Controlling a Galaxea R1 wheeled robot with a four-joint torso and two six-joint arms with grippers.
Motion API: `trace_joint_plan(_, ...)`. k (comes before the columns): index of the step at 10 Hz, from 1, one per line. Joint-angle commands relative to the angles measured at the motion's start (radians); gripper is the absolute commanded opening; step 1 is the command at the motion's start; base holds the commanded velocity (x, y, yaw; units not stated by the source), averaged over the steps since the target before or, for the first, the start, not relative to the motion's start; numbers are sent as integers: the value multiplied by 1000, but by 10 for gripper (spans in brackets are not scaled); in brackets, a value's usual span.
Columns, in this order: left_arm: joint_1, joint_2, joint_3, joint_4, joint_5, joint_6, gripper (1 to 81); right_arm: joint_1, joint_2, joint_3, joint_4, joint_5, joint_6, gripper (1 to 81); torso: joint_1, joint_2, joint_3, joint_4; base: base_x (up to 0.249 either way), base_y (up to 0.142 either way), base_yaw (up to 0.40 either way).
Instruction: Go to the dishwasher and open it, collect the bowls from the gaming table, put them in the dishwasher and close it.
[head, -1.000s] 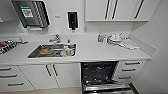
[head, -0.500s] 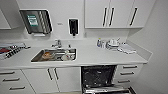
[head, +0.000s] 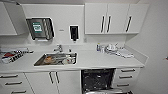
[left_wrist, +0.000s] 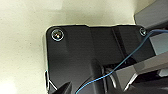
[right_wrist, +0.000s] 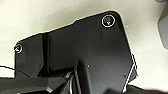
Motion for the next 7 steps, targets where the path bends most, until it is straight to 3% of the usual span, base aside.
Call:
trace_joint_plan(1,-29,-10,3,-3,50,2,811,38,-8,4,4,-55,-5,811,-60,94,-2,0,0,0,0)
trace_joint_plan(3,-31,-8,0,-3,50,2,811,39,-5,2,4,-55,-5,811,-111,171,10,0,0,0,0)
trace_joint_plan(5,-31,-4,-10,-1,50,2,811,41,-2,-1,10,-55,-3,811,-158,243,84,0,0,0,0)
trace_joint_plan(7,-31,-1,-10,-1,50,2,811,41,0,-1,9,-55,-3,811,-193,299,132,0,0,0,0)
